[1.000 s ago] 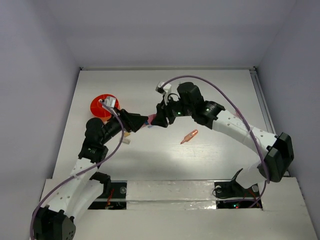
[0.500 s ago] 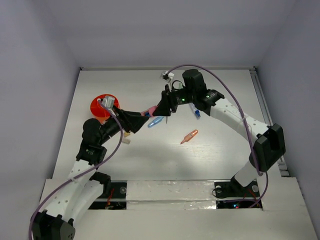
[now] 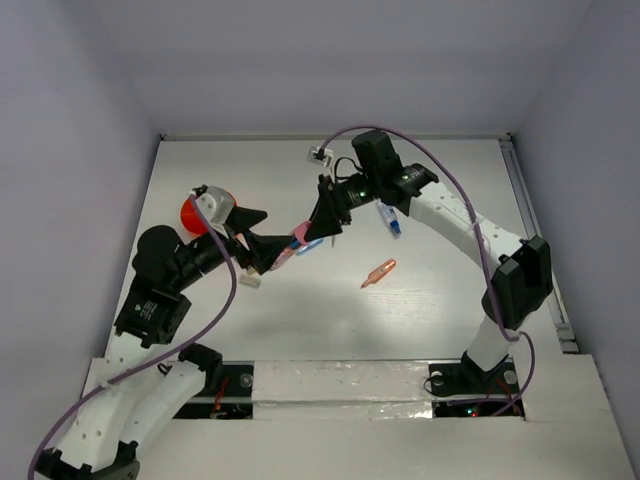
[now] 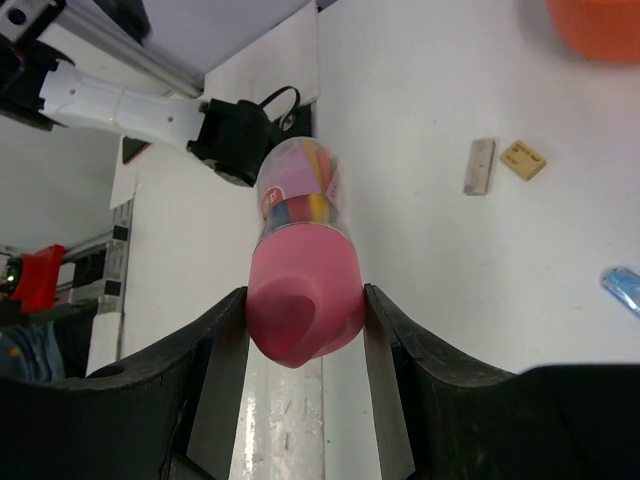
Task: Sort the stationery into containers
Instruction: Pick up the stationery from the center of the board.
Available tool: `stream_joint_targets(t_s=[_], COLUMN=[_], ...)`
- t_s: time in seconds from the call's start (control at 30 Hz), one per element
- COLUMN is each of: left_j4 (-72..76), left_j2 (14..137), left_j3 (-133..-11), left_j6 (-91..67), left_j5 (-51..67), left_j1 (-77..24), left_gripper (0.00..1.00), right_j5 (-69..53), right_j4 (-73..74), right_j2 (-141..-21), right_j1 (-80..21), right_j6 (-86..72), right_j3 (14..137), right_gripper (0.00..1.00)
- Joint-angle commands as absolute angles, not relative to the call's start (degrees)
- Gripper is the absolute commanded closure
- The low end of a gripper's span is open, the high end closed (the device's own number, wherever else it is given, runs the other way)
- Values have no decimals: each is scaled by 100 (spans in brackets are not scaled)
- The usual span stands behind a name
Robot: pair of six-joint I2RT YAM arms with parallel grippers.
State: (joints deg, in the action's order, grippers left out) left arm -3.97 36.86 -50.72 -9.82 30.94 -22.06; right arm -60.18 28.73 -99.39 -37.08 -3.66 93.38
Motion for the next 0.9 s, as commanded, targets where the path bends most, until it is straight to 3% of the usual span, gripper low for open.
stream_joint_targets(t_s=[0.0,0.47,0.87], left_j4=[-1001,-1292,-1520], left_j2=[3753,5062,5580], left_j3=[-5018,-5221,-5537], left_j6=[-378,-88,-9], left_j5=[3076,1811,1310], left_j1=[-2539,-3902,-4254], left_gripper=[24,27,68], right_j5=[-6495,-7005,-6444], right_j4=[3164,3991,4464], right_j2=[-9861,-10125,-10397], right_j1=[-3656,-3656,-3656], right_j6=[-176,501,650], right_j3=[9571,9932,10431], right_gripper=[79,80,81])
